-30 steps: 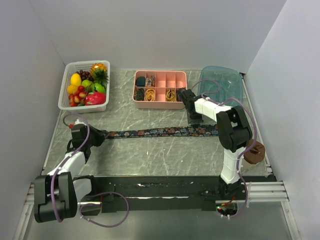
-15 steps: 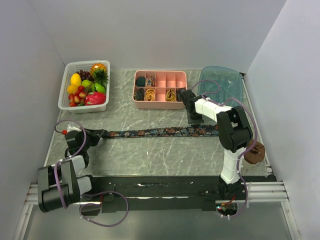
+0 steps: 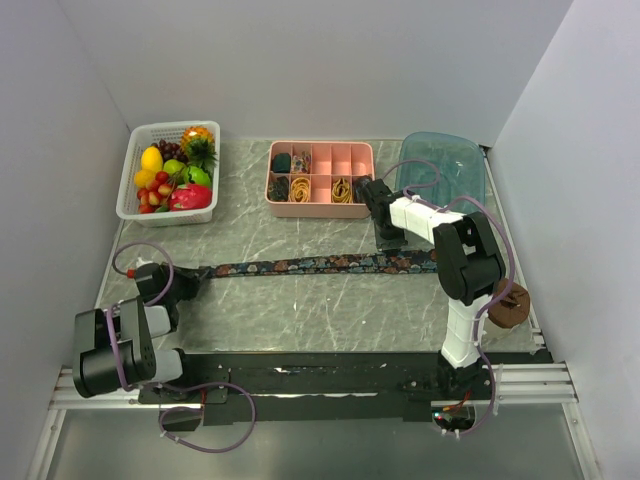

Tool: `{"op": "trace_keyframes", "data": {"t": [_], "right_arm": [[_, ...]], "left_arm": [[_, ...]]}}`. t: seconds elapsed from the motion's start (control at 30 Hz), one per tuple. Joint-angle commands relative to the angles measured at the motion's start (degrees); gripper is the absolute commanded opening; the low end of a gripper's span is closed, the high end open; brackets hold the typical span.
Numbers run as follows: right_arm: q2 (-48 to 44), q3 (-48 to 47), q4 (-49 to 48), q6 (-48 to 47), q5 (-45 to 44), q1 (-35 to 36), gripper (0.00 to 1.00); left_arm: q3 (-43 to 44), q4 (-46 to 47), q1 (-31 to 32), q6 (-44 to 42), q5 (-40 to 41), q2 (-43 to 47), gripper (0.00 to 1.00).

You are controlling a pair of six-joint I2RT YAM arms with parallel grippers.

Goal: Roll the ties
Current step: Flatten out the tie at the center of the board.

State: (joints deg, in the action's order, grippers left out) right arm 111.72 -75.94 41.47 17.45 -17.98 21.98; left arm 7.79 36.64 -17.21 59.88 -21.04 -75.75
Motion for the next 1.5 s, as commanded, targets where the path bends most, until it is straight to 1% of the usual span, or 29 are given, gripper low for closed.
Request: {"op": "trace_keyframes", "data": {"t": [0.0,0.17,0.3,0.43,0.47,0.53,0.57,0.6,0.63,0.67,0.7,0.73,0.8,0.87,0.9,1.0,1.1,1.13,1.23,1.27,1.33,1.37,1.43,1.47], "right_arm": [[-1.3,0.4,2.6,0.3,0.3,-0.3,0.00],[-1.9,0.1,2.6,0.1,0.6,-0.3,0.00],[-2.4,-0.8,2.7,0.0,0.6,-0.2,0.00],[-3.5,-2.3,3.3,0.0,0.1,-0.2,0.00],[-3.9,-3.2,3.4,-0.1,0.0,-0.2,0.00],[-5.0,-4.1,3.8,-0.1,-0.5,0.0,0.00],[-5.5,-4.9,4.0,-0.1,-0.7,0.2,0.00],[-6.4,-5.3,4.1,-0.1,-0.8,0.3,0.00],[-6.9,-5.5,4.1,-0.1,-1.1,0.8,0.00],[-7.3,-6.2,4.2,0.0,-1.4,0.9,0.00],[-8.1,-6.4,4.2,0.0,-1.5,1.2,0.00],[-8.5,-6.7,4.3,0.0,-1.7,1.5,0.00],[-9.3,-7.3,4.5,0.2,-2.2,2.6,0.00],[-9.9,-7.6,4.6,0.5,-2.2,3.9,0.00],[-10.6,-7.6,4.1,0.4,-2.3,4.6,0.00],[-11.9,-7.0,2.6,0.0,-1.2,7.4,0.00],[-13.1,-6.1,-1.9,-0.9,2.6,11.3,0.00],[-13.3,-5.9,-4.8,-1.2,3.6,12.9,0.00],[-12.8,-5.3,-11.0,-1.3,8.3,17.4,0.00],[-12.4,-5.6,-12.5,-1.1,12.3,18.2,0.00],[-10.4,-6.5,-15.4,0.4,16.9,20.1,0.00],[-8.6,-7.2,-18.9,1.0,21.9,20.7,0.00],[-6.4,-9.0,-21.2,2.9,25.9,22.0,0.00],[-5.1,-10.8,-23.8,3.5,27.5,22.5,0.00]], "left_arm": [[2.3,-5.1,-0.5,0.4,3.3,-1.4,0.01],[3.6,-3.2,-0.5,0.6,0.6,-6.3,0.01],[4.6,-2.0,-0.5,-0.6,-1.2,-7.0,0.01],[5.2,-5.5,-0.5,-3.4,-1.6,-1.0,0.01],[5.4,-6.8,-0.5,-3.9,-1.6,3.1,0.02],[6.7,-10.5,-0.5,-5.7,-0.6,7.6,0.11],[7.3,-14.7,-0.5,-6.4,0.0,12.2,0.16],[8.6,-17.0,-0.5,-7.8,0.6,14.6,0.29],[9.5,-19.3,-0.5,-8.7,1.8,16.6,0.35],[10.3,-23.9,-0.4,-9.6,2.7,20.2,0.42],[12.0,-26.0,-0.5,-10.9,3.2,21.7,0.63],[12.8,-27.7,-0.5,-11.4,4.6,22.8,0.71],[15.7,-33.3,-0.5,-13.2,5.6,24.8,0.84],[17.7,-36.5,-0.5,-14.3,6.4,24.6,0.86],[19.3,-39.9,-0.5,-15.2,6.9,24.2,0.87],[21.3,-43.1,-0.5,-16.5,8.7,22.2,0.86],[21.6,-45.1,-0.5,-17.0,10.4,19.9,0.84],[21.4,-45.6,-0.5,-16.8,10.8,19.2,0.83],[20.7,-45.4,-0.5,-16.9,11.1,16.6,0.82],[20.5,-44.8,-0.5,-16.8,10.9,15.6,0.82],[20.2,-43.9,-0.5,-16.5,10.6,14.5,0.80],[20.0,-42.8,-0.5,-16.5,10.5,13.4,0.79],[19.8,-41.5,-0.5,-16.6,9.9,11.7,0.76],[19.8,-40.5,-0.5,-16.5,9.7,11.1,0.76]]}}
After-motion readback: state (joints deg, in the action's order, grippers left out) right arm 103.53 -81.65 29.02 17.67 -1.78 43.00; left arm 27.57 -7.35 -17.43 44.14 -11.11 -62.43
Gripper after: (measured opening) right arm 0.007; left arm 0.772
